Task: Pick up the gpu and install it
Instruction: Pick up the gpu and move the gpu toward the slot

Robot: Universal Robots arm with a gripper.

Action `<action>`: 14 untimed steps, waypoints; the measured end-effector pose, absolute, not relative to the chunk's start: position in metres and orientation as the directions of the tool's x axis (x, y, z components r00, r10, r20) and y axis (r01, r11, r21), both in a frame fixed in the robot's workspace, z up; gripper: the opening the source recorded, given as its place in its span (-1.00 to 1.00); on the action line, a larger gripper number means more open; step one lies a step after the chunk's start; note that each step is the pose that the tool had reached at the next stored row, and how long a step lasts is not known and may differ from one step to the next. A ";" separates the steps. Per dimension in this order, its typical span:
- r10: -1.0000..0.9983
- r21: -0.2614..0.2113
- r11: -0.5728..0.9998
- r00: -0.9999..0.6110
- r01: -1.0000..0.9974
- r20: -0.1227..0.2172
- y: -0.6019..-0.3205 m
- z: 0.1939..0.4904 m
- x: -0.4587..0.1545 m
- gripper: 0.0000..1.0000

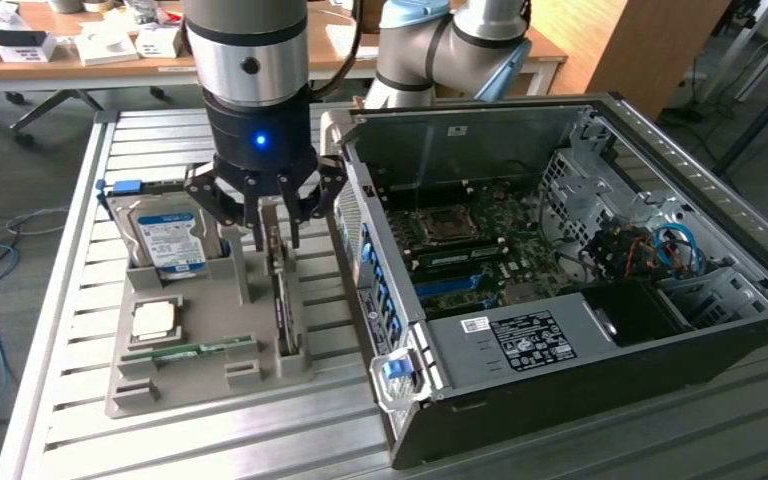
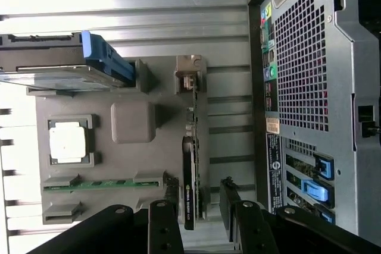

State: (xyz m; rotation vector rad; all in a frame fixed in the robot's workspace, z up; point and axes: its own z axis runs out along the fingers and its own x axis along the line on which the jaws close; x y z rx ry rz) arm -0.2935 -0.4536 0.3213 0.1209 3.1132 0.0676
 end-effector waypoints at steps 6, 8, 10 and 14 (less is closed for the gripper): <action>0.078 0.044 0.996 -0.997 0.077 -0.024 -0.454 0.315 -0.293 -0.18; 0.078 0.044 0.996 -0.997 0.077 -0.024 -0.454 0.311 -0.293 -0.18; 0.078 0.045 0.996 -0.997 0.077 -0.024 -0.454 0.308 -0.293 -0.18; 0.078 0.044 0.996 -0.997 0.077 -0.024 -0.454 0.302 -0.293 -0.18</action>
